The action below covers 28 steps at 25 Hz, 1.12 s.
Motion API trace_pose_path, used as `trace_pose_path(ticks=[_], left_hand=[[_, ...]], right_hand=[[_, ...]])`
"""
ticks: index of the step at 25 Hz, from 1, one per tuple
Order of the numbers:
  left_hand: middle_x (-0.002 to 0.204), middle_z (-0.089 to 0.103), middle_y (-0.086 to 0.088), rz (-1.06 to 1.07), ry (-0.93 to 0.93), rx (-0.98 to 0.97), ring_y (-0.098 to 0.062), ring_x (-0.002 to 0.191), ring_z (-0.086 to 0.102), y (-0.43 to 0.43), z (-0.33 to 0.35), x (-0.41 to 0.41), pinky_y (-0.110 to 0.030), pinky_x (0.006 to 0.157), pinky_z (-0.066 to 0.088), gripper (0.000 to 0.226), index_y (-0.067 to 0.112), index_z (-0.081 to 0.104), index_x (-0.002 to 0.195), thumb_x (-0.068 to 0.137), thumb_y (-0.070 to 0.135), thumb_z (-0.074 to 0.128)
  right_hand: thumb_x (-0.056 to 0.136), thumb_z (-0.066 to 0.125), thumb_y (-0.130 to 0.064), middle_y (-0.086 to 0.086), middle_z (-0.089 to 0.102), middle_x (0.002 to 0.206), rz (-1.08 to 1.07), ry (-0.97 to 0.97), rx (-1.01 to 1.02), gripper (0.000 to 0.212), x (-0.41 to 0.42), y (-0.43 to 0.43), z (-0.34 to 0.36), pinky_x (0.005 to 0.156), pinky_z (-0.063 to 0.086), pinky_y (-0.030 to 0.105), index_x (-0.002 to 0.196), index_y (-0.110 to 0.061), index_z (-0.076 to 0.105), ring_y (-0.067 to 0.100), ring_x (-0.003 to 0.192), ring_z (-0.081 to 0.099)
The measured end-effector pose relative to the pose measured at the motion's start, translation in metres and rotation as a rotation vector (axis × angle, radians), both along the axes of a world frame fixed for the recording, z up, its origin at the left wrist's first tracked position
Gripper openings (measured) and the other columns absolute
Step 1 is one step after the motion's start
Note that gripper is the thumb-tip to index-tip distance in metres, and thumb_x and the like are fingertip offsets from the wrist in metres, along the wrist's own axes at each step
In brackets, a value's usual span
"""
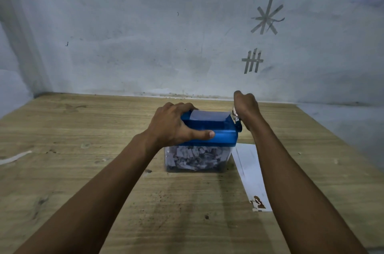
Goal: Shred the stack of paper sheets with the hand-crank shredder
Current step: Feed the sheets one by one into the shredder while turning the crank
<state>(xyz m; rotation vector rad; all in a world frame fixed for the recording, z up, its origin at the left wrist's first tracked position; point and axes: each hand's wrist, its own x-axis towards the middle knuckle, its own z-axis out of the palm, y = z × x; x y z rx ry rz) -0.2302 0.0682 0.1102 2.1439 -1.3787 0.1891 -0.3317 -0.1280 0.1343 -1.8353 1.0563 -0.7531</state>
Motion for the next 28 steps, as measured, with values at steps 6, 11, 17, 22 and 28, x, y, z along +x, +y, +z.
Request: trace_pose_path(ticks=[6,11,17,22,28], left_hand=[[0.101,0.062,0.013,0.007,-0.095,0.034,-0.016,0.09,0.053,-0.003,-0.009,0.007,-0.038,0.083,0.047,0.094,0.038,0.06,0.117,0.054,0.104,0.041],[0.116,0.061,0.009,0.031,-0.132,0.116,-0.018,0.101,0.052,0.0,-0.004,0.002,-0.033,0.084,0.041,0.103,0.046,0.051,0.138,0.055,0.104,0.032],[0.115,0.061,0.009,0.093,-0.095,0.091,-0.016,0.102,0.054,0.0,-0.002,-0.004,-0.032,0.083,0.04,0.108,0.043,0.057,0.134,0.049,0.105,0.034],[0.123,0.061,0.014,0.062,-0.081,0.065,-0.013,0.107,0.051,-0.002,-0.002,-0.002,-0.032,0.087,0.036,0.103,0.043,0.058,0.133,0.05,0.103,0.042],[0.125,0.057,0.017,0.013,-0.085,0.093,-0.009,0.102,0.041,-0.003,-0.002,-0.001,-0.031,0.089,0.032,0.105,0.045,0.055,0.135,0.049,0.102,0.041]], right_hand=[[0.089,0.037,-0.021,0.008,0.049,0.07,0.087,-0.071,0.315,0.021,0.006,-0.004,-0.017,0.061,0.038,0.031,0.072,-0.015,0.046,0.023,0.065,0.046],[0.095,0.045,-0.022,0.015,0.062,0.081,0.157,-0.004,0.512,0.02,-0.013,-0.005,-0.077,0.066,0.046,0.032,0.093,-0.008,0.059,0.027,0.07,0.056],[0.106,0.034,-0.03,0.005,0.047,0.06,-0.001,-0.13,0.22,0.044,-0.056,0.044,-0.082,0.053,0.029,0.029,0.07,-0.011,0.052,0.017,0.053,0.041],[0.106,0.042,-0.03,0.006,0.044,0.042,-0.039,-0.119,-0.43,0.059,-0.091,0.062,-0.053,0.044,0.028,0.028,0.05,-0.012,0.047,0.013,0.037,0.037],[0.103,0.044,-0.022,-0.003,0.036,0.042,-0.148,-0.277,-0.367,0.058,-0.054,0.042,0.009,0.043,0.025,0.025,0.046,-0.015,0.038,0.008,0.035,0.031]])
